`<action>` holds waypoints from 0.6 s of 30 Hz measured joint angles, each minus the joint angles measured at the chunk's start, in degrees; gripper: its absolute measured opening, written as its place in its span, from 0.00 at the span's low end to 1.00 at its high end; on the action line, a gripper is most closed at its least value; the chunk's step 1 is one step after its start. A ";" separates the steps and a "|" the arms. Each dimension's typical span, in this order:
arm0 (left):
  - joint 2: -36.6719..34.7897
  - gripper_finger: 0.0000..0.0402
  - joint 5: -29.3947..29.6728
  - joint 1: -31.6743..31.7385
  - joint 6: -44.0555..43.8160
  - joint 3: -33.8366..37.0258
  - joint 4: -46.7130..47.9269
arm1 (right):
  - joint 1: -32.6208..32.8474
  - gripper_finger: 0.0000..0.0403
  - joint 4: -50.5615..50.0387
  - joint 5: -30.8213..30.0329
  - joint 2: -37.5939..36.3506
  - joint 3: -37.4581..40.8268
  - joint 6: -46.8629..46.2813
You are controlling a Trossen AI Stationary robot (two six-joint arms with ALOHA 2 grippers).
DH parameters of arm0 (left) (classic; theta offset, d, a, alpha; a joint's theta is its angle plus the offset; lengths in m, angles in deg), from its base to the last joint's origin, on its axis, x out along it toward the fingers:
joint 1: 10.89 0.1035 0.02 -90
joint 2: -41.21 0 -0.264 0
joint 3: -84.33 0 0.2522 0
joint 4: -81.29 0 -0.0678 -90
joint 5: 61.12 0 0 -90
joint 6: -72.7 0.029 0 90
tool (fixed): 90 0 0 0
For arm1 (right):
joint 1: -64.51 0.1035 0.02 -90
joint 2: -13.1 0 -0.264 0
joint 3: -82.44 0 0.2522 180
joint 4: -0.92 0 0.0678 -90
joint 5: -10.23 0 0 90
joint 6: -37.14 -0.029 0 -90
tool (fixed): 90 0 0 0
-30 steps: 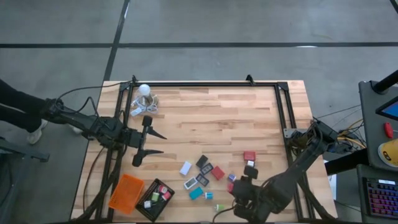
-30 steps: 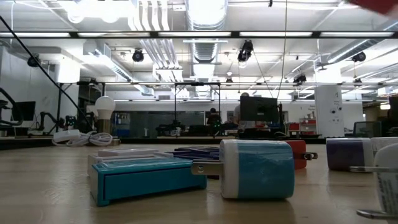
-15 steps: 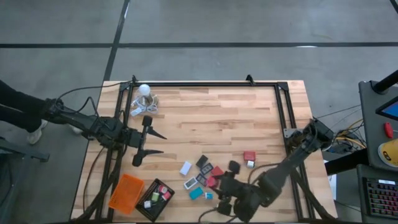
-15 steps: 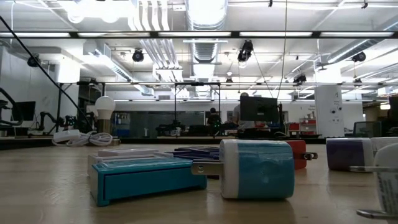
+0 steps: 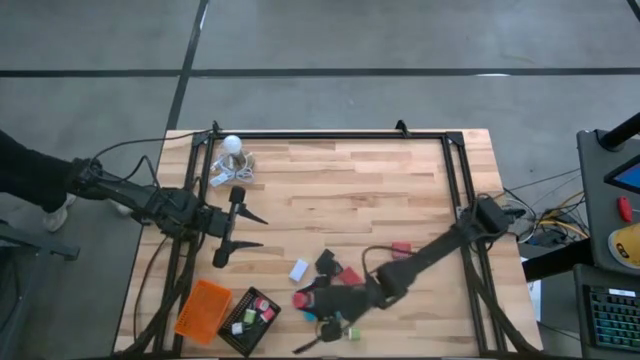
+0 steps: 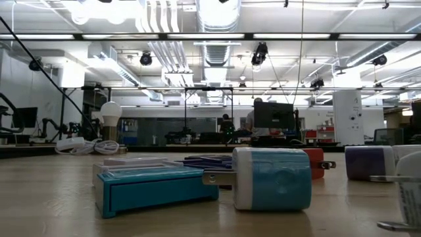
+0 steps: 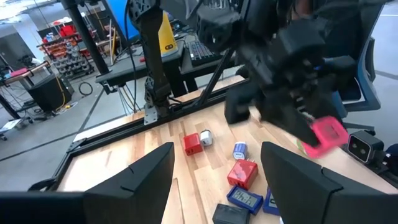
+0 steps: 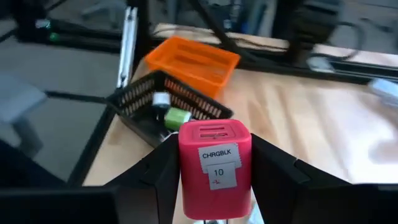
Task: Pick & Place Office items
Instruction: Put the pink charger adapter into the black basket
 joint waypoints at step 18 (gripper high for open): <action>0.20 0.61 -0.13 0.00 -0.20 0.00 0.79 | -13.08 0.39 18.88 25.44 8.67 -3.14 1.11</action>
